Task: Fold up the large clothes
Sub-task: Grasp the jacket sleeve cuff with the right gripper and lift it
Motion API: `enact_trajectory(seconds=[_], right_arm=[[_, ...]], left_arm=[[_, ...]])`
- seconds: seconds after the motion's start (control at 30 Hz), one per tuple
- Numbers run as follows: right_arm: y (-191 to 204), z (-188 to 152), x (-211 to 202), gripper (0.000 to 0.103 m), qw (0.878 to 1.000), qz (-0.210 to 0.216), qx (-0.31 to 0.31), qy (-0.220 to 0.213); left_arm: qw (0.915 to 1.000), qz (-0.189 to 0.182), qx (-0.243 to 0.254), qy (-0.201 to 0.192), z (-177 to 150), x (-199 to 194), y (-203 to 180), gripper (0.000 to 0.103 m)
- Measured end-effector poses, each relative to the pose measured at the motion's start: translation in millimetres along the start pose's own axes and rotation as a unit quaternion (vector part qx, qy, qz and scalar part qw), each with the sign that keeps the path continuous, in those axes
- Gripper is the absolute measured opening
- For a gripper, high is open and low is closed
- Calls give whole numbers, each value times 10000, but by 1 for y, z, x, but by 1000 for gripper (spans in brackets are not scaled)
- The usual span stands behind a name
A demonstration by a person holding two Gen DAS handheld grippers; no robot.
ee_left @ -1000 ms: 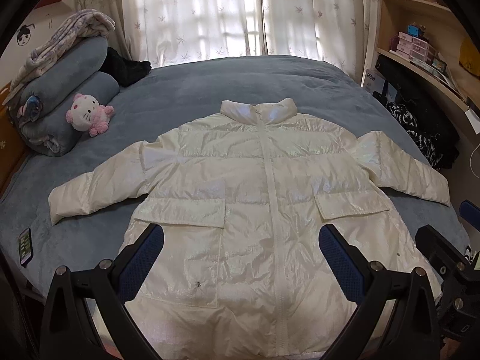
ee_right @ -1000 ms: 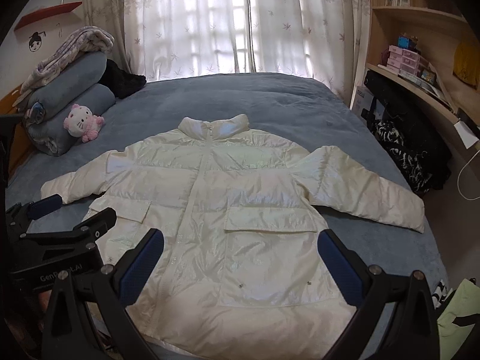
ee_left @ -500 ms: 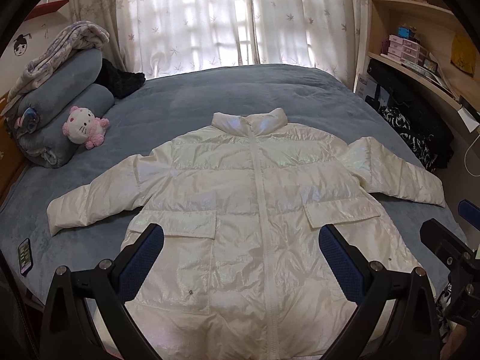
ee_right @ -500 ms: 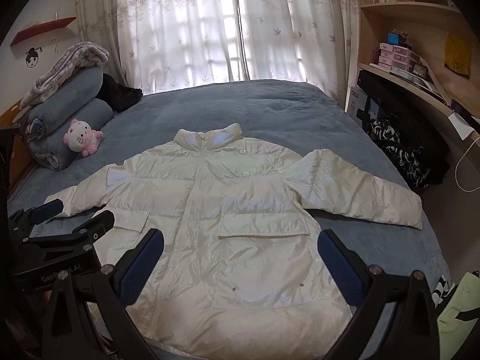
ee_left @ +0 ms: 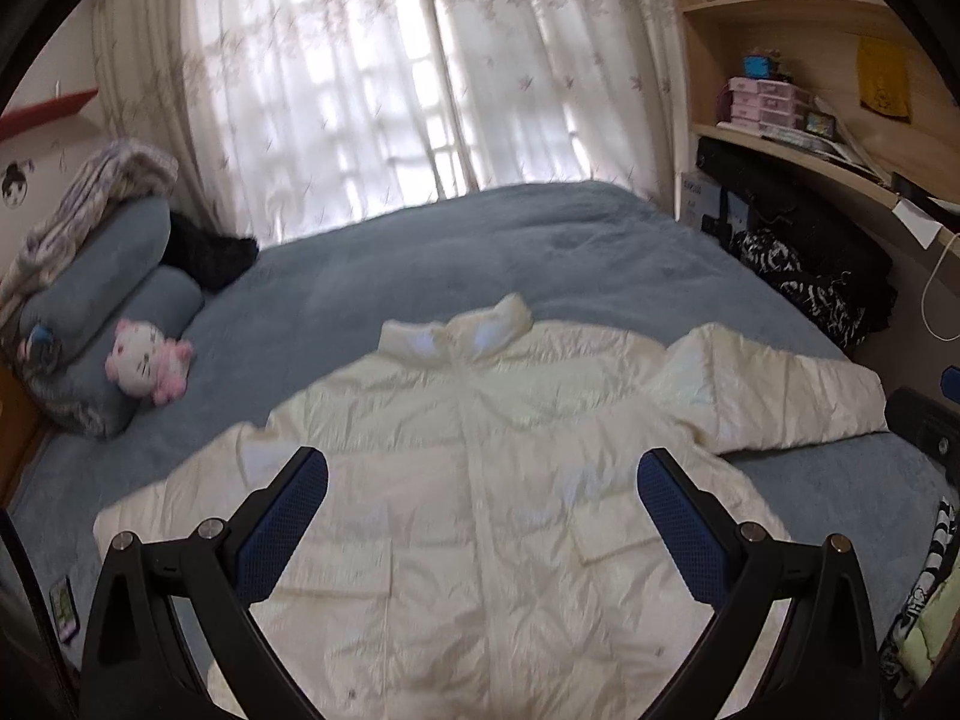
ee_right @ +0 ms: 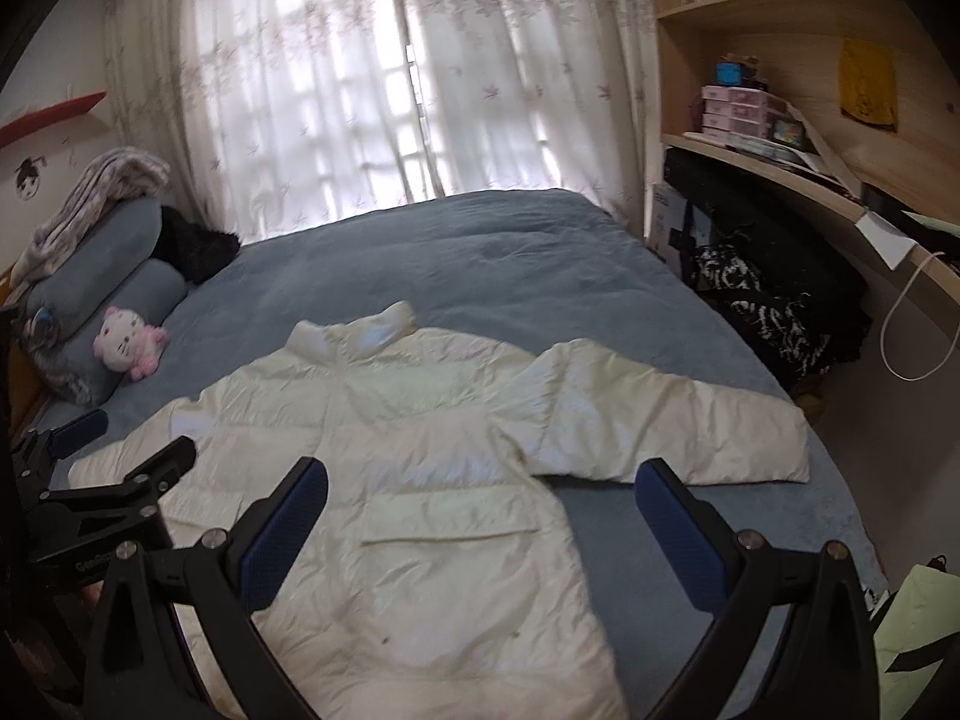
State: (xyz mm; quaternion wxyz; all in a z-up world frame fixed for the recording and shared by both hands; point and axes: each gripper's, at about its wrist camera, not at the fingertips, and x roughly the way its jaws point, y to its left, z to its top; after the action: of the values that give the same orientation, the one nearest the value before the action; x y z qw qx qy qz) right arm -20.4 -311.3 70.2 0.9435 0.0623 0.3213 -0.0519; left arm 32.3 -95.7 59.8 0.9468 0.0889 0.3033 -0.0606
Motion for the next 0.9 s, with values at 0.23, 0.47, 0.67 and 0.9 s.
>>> enact_trajectory(seconds=[0.23, 0.47, 0.67, 0.9], right_arm=[[-61, 29, 11, 102, 9986, -329, 401, -113], [-103, 50, 10, 102, 9955, -624, 599, -375], [-137, 46, 43, 102, 9925, -847, 876, -137], [-197, 21, 108, 93, 9782, -908, 1731, 703]], left_arm=[[9990, -373, 162, -189, 43, 16, -38, 102], [9961, -854, 218, 43, 74, 45, -75, 102], [9974, -688, 197, 74, 84, 83, -107, 102], [9984, -566, -12, 40, 72, 137, -128, 102]])
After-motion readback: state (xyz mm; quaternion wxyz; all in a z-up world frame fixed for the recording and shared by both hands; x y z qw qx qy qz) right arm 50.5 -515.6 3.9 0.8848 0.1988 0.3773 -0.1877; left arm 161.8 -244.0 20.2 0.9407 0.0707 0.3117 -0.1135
